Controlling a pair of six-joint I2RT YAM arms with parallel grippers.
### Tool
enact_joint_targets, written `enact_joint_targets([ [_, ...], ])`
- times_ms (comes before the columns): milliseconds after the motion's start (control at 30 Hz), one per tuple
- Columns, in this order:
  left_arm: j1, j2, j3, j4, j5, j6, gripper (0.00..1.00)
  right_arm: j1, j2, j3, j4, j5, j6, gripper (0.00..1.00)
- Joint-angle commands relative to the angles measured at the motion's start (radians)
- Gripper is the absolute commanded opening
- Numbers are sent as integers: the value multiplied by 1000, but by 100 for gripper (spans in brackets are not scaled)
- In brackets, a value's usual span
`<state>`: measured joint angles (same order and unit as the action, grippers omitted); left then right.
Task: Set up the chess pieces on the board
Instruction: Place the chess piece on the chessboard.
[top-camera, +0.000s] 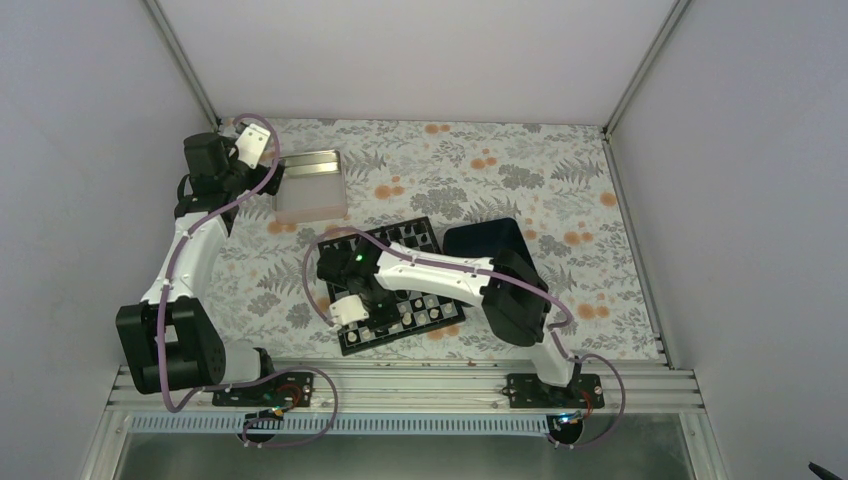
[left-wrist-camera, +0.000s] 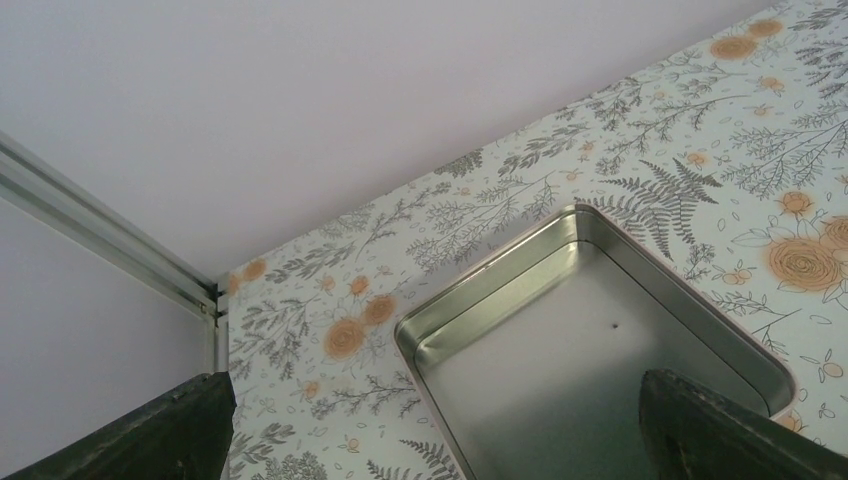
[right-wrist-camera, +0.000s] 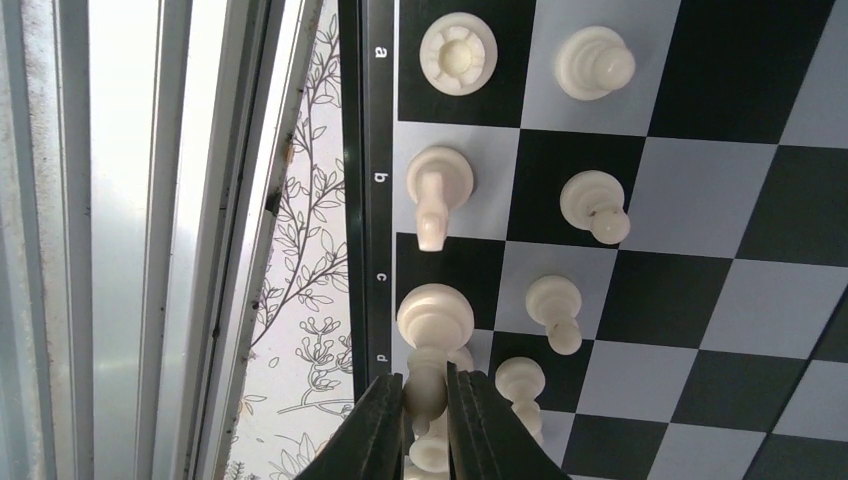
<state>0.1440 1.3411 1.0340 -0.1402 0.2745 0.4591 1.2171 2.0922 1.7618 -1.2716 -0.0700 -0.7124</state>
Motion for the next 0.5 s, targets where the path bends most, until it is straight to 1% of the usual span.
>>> enact_joint_targets([
  [0,5,-23,1,17,22,-11,100,7,21,-1,15,-16,-23,13],
  [467,5,-23,-2,21,22,-11,100,6,43,-11,18,-7,-33,15],
])
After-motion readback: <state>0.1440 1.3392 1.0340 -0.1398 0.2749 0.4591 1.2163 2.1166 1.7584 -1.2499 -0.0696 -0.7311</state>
